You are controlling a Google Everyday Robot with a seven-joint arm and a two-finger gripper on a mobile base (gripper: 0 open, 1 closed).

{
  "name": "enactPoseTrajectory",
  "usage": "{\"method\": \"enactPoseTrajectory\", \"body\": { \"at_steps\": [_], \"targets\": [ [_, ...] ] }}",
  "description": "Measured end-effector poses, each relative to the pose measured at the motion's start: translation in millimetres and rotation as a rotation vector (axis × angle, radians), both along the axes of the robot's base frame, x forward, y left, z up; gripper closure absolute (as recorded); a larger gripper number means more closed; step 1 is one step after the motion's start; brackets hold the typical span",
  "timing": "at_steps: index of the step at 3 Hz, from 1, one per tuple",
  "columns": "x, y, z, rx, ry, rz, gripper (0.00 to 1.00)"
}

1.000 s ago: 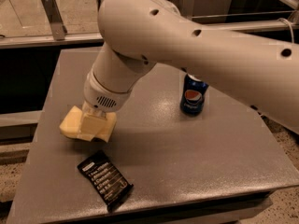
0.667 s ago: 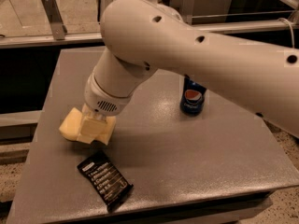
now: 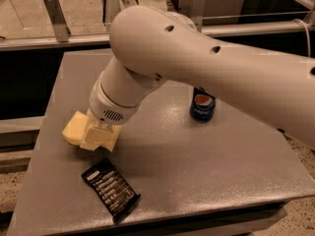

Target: Move sponge near rxbar chocolate

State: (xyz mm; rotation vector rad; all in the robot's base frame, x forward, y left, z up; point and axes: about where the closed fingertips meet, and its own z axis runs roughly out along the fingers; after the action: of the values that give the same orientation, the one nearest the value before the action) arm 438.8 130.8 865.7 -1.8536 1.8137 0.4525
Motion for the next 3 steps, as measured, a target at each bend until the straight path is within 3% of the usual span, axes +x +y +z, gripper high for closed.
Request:
{"method": "enactPoseTrajectory", "body": {
  "at_steps": [1,2,3],
  "targets": [
    [6,-2,1,0.005,-0.021,-0.015,0.0],
    [10,-7,2,0.005,-0.035,-0.035,0.0],
    [20,-26,10,0.061,-0.042,-0.089,0.0]
  ]
}}
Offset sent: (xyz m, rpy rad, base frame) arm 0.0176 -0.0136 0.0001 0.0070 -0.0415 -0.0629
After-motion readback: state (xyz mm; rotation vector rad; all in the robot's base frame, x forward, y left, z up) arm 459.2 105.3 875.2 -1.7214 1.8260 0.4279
